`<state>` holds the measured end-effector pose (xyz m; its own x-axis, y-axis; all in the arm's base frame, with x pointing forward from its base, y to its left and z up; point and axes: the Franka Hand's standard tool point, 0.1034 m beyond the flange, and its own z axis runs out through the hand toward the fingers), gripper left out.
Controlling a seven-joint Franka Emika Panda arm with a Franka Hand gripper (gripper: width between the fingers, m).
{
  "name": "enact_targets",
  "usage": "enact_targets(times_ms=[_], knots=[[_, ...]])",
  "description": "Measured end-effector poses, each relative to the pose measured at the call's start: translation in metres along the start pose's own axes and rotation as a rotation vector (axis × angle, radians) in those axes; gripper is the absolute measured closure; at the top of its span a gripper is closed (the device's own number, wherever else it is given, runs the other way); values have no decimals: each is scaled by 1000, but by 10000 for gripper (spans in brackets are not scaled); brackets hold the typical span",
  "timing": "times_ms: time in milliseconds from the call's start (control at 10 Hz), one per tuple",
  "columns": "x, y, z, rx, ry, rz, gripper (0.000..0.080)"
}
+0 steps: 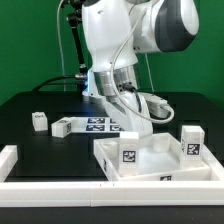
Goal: Assemble square table
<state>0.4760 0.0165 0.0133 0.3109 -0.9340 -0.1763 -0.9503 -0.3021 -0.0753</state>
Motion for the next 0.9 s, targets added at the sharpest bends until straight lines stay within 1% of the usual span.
enact_targets(times_ms=[100, 500, 700, 800, 900], knots=[[9, 6, 3, -11, 15, -146, 742], [27, 10, 0, -12, 46, -359, 742], [51, 7, -3, -10, 96, -634, 742], [56, 2, -4, -5, 126, -760, 742], [55, 1, -3, -8, 130, -830, 742]])
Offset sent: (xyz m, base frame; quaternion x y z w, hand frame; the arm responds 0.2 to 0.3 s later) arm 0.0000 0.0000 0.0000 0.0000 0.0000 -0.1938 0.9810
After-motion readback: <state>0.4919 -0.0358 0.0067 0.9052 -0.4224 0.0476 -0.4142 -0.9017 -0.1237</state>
